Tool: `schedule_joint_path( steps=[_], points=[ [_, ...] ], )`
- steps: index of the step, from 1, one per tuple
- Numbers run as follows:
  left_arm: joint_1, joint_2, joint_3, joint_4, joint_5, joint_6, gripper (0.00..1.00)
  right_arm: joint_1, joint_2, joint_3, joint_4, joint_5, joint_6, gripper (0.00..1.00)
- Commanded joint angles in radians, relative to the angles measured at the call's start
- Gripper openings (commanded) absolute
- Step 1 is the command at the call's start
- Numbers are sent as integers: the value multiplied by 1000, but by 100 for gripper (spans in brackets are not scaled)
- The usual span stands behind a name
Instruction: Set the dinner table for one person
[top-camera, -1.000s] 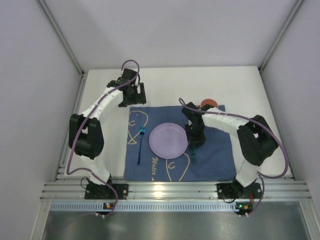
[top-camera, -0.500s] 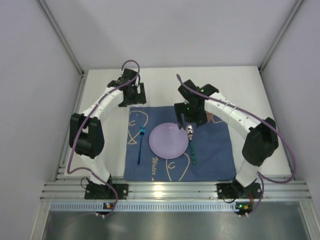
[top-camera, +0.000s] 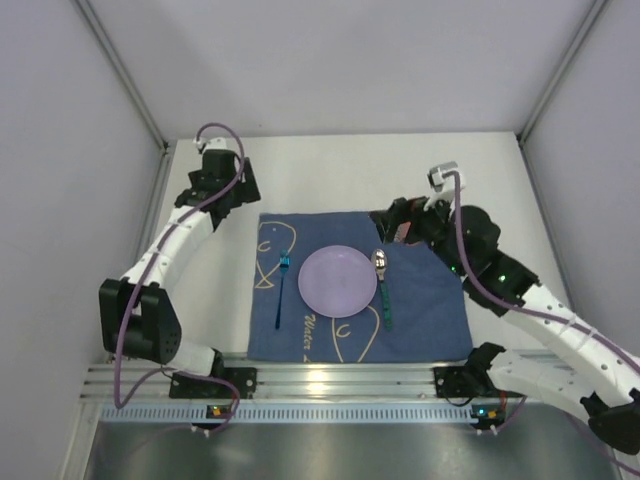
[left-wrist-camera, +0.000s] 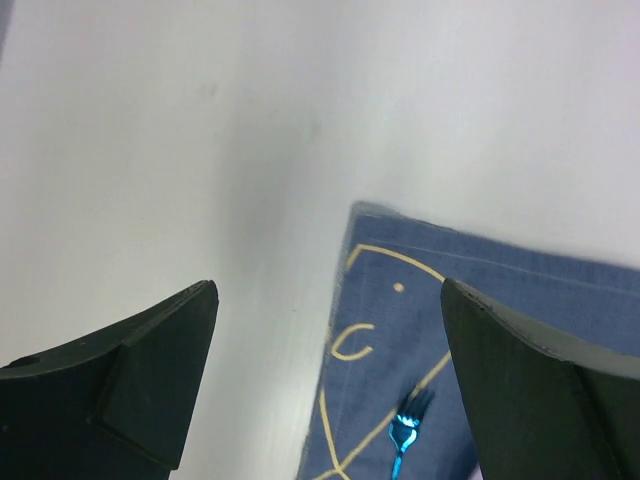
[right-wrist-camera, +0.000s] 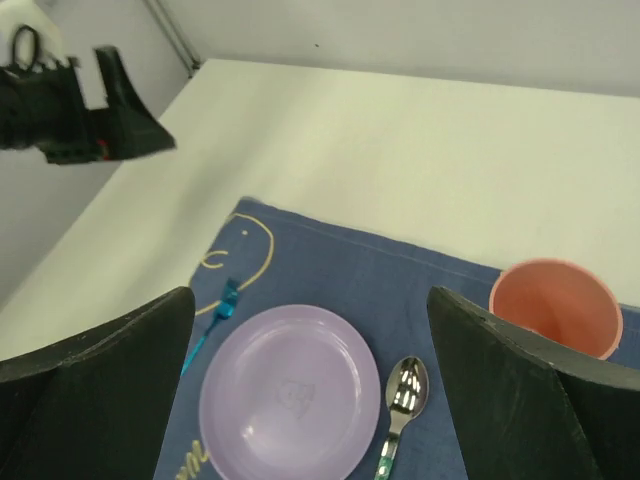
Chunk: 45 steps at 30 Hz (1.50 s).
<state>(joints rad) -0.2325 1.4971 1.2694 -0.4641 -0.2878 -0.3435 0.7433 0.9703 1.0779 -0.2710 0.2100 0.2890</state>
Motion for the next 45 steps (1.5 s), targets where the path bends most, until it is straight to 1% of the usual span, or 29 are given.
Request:
schedule_joint_path(
  steps=[1, 2, 3, 4, 5, 6, 7, 8, 10, 11, 12, 14, 15, 16, 17, 19, 22, 25, 27, 29, 31, 32, 33, 34, 35, 36, 40, 41, 45],
  points=[
    [91, -41, -131, 157, -24, -6, 98, 5, -62, -289, 480, 52, -43, 100],
    [108, -64, -187, 220, 16, -9, 98, 5, -89, -365, 550, 49, -54, 100],
    [140, -130, -326, 304, 48, -12, 98, 5, -91, -383, 600, 52, -63, 100],
    [148, -164, -405, 390, 68, -5, 98, 5, -88, -386, 599, 54, -88, 100],
    [151, -194, -486, 606, 87, 15, 97, 5, -69, -371, 590, 48, -102, 100],
    [150, -248, -650, 712, 99, 37, 96, 4, -58, -357, 555, 39, -122, 100],
    [150, -268, -724, 810, 105, 78, 96, 4, -47, -343, 538, 31, -158, 100],
    [150, -281, -793, 1026, 116, 104, 96, 4, -33, -320, 526, 11, -171, 100],
    [150, -258, -936, 1206, 125, 174, 96, 4, -30, -314, 513, -10, -207, 100],
    [150, -233, -956, 1257, 119, 191, 97, 4, -36, -317, 509, -18, -211, 100],
    [150, -171, -966, 1315, 95, 201, 97, 2, -38, -315, 501, -20, -211, 100],
    [150, -97, -952, 1373, 91, 219, 96, -5, -47, -315, 463, -40, -218, 100],
    [150, -50, -864, 1239, 107, 225, 88, -8, -54, -319, 451, -46, -223, 100],
    [150, -37, -822, 1169, 131, 239, 81, -10, -73, -323, 435, -46, -231, 100],
    [150, -20, -818, 1194, 136, 262, 77, -18, -84, -338, 432, -43, -231, 100],
    [150, -30, -840, 1225, 136, 274, 78, -24, -102, -355, 428, -40, -223, 100],
    [153, -57, -901, 1336, 130, 304, 83, -28, -123, -380, 426, -40, -211, 100],
    [157, -31, -913, 1401, 145, 327, 84, -28, -113, -374, 418, -52, -205, 100],
    [157, -37, -909, 1383, 156, 328, 84, -30, -101, -363, 403, -67, -214, 100],
    [156, -19, -901, 1380, 202, 334, 84, -30, -90, -351, 394, -87, -218, 100],
    [163, 35, -917, 1464, 168, 345, 85, -30, -82, -346, 385, -99, -215, 100],
    [186, 66, -920, 1496, 183, 310, 88, -32, -78, -340, 380, -107, -215, 100],
    [221, 96, -964, 1619, 231, 293, 91, -32, -73, -337, 374, -116, -215, 100],
    [222, 106, -969, 1642, 231, 294, 92, -32, -62, -332, 363, -138, -217, 100],
    [222, 91, -963, 1591, 230, 288, 92, -33, -61, -325, 360, -147, -218, 100],
    [222, 88, -960, 1584, 230, 285, 92, -35, -58, -323, 358, -152, -220, 100],
    [220, 92, -953, 1582, 222, 297, 93, -41, -42, -322, 362, -150, -208, 100],
    [220, 91, -953, 1581, 223, 297, 98, -39, -38, -320, 363, -141, -199, 100],
    [219, 83, -958, 1582, 223, 297, 99, -39, -27, -306, 340, -87, -149, 100]
  ],
)
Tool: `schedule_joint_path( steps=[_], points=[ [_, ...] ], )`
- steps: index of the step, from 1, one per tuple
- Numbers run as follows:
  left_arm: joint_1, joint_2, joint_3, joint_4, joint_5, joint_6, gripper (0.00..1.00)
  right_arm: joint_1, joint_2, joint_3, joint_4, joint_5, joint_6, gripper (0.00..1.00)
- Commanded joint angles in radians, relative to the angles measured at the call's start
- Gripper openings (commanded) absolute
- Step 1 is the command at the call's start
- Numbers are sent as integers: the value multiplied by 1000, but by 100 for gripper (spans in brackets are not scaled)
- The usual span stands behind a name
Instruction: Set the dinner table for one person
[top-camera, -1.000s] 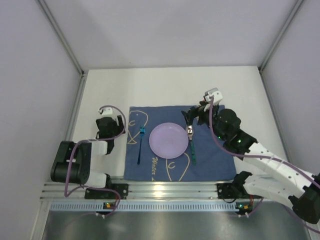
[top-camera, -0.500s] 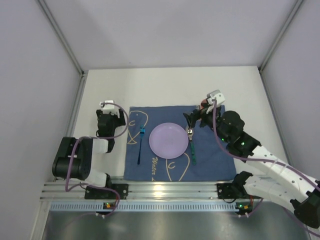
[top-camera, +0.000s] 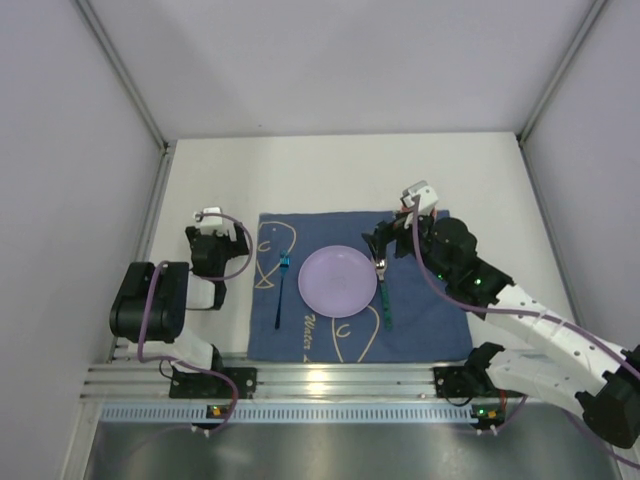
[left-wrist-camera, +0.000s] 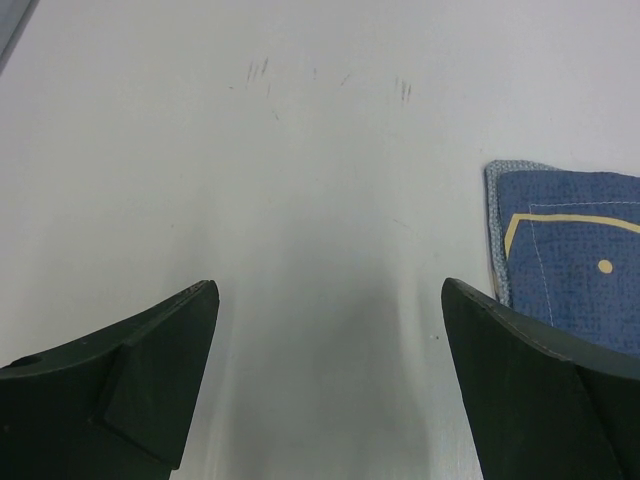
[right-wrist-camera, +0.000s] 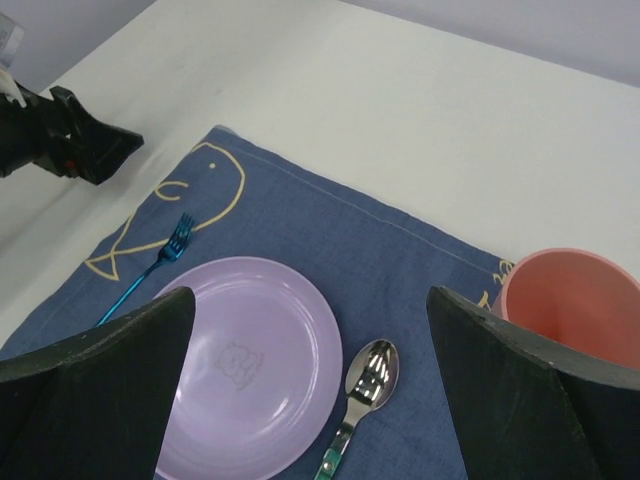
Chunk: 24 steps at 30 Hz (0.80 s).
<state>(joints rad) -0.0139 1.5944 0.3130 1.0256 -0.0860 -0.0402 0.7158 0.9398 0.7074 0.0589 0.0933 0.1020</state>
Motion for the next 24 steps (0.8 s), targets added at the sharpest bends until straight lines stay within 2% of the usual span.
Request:
schedule_joint_path(
  steps=[1, 13, 24],
  points=[
    [0, -13, -2, 91, 20, -6, 98, -12, 5, 64, 6, 46, 41, 100],
    [-1, -27, 8, 56, 22, -10, 98, -12, 33, 153, -155, 275, 169, 100],
    [0, -22, 6, 64, 22, -7, 98, -42, 134, 354, -333, 352, 202, 100]
  ],
)
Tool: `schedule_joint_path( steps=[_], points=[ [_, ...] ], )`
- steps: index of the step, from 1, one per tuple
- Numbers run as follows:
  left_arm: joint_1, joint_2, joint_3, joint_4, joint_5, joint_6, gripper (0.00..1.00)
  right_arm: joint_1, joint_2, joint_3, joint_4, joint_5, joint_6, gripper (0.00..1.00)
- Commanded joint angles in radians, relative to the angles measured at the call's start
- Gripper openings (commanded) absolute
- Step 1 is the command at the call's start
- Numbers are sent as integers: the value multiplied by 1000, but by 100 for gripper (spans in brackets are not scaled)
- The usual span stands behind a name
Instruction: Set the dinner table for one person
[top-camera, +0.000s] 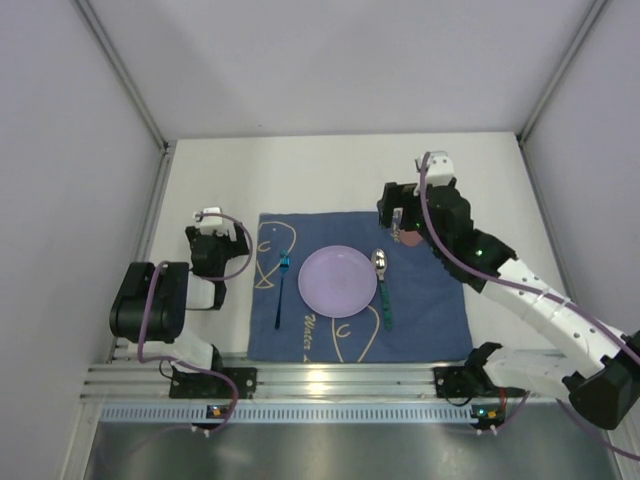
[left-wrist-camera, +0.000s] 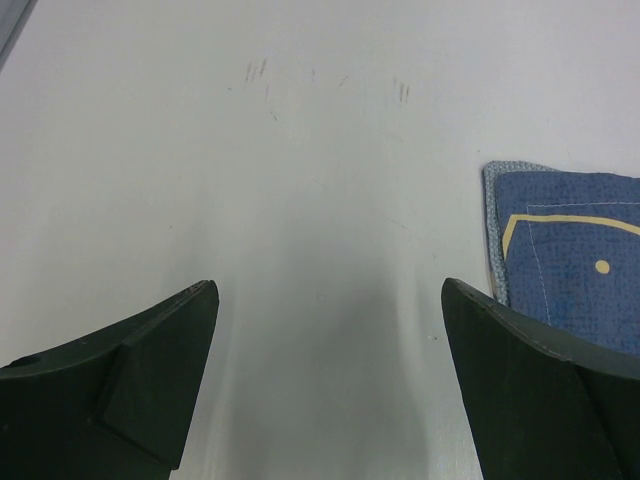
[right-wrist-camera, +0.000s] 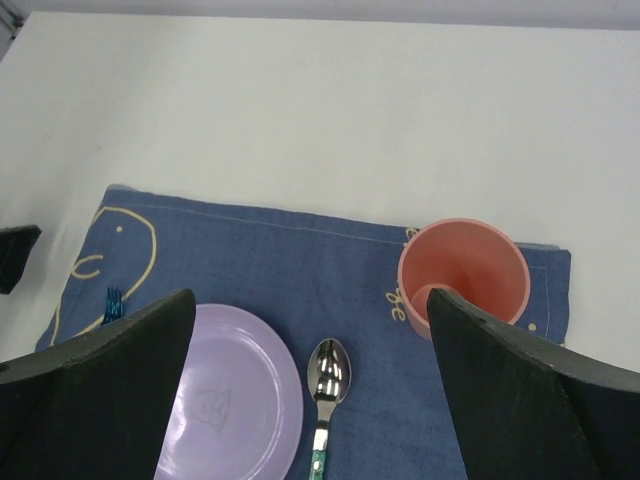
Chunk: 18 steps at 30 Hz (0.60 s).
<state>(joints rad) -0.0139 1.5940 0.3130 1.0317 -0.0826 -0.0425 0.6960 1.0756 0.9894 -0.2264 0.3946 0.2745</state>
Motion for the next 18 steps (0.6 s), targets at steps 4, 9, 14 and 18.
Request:
schedule_joint_path(
  steps=[4, 9, 14, 18],
  points=[
    [0, -23, 6, 57, 17, -5, 98, -24, 27, 145, -138, 84, 84, 100],
    [0, -22, 6, 57, 18, -5, 99, -24, 84, 210, -368, -7, 91, 100],
    [0, -22, 6, 57, 17, -5, 98, -23, 90, 196, -429, -273, 5, 100],
    [0, -22, 6, 57, 17, -7, 98, -18, 61, 175, -410, -456, -12, 100]
  ],
)
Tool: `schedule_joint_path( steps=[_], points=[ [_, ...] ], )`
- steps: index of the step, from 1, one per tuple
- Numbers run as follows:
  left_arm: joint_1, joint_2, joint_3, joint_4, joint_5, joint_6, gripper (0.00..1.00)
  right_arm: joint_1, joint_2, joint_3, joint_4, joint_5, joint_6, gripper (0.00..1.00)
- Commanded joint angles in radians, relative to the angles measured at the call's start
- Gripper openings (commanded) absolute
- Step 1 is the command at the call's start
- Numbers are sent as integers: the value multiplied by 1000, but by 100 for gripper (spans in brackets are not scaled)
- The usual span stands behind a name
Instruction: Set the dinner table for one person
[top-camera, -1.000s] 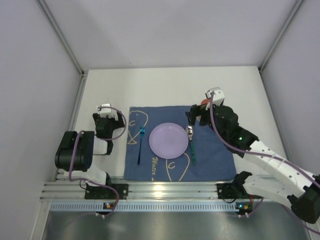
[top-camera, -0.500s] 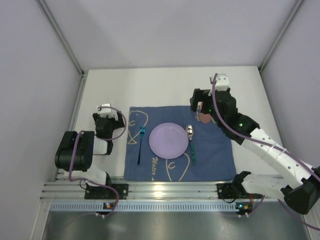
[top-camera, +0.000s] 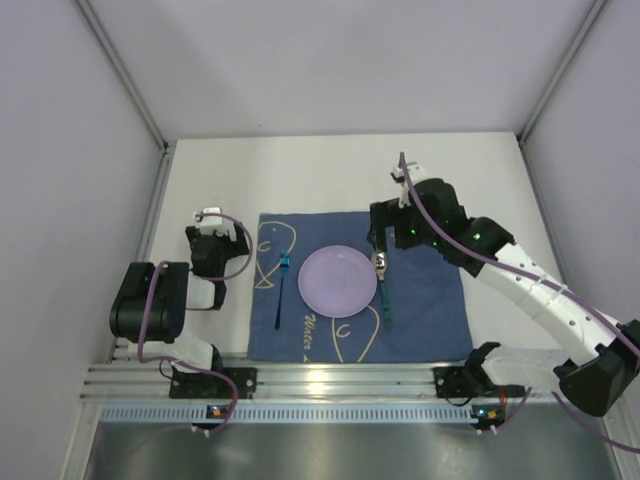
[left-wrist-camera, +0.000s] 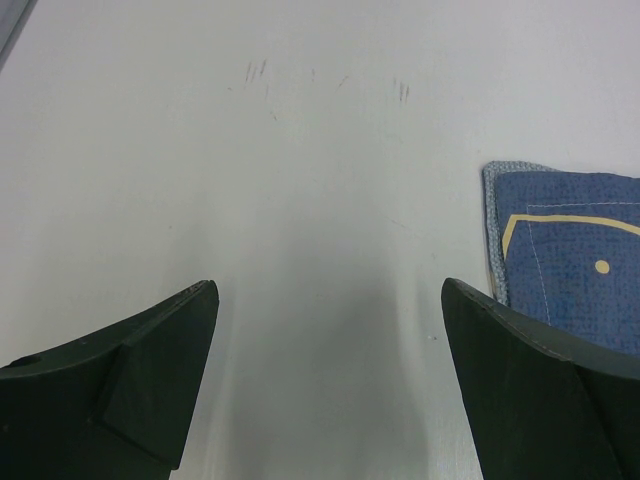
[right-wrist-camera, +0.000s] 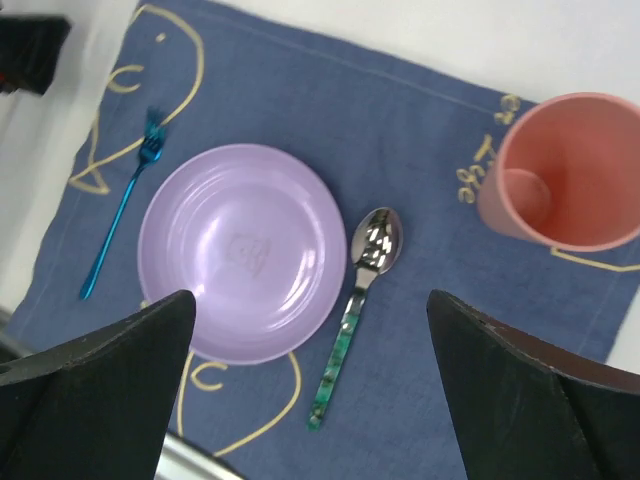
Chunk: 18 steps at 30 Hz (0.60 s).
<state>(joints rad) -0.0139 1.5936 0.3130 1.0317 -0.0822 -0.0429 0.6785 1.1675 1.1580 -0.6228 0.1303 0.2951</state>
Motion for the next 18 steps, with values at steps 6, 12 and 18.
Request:
schedule_joint_path(
  steps=[6, 12, 18],
  points=[
    [0, -21, 6, 57, 16, -5, 99, 12, -6, -18, -41, -245, 36, 100],
    [0, -21, 6, 57, 18, -5, 99, 49, -26, -27, -34, -167, 88, 100],
    [0, -23, 6, 57, 16, -6, 98, 76, -144, -57, 35, 149, 116, 100]
  ],
)
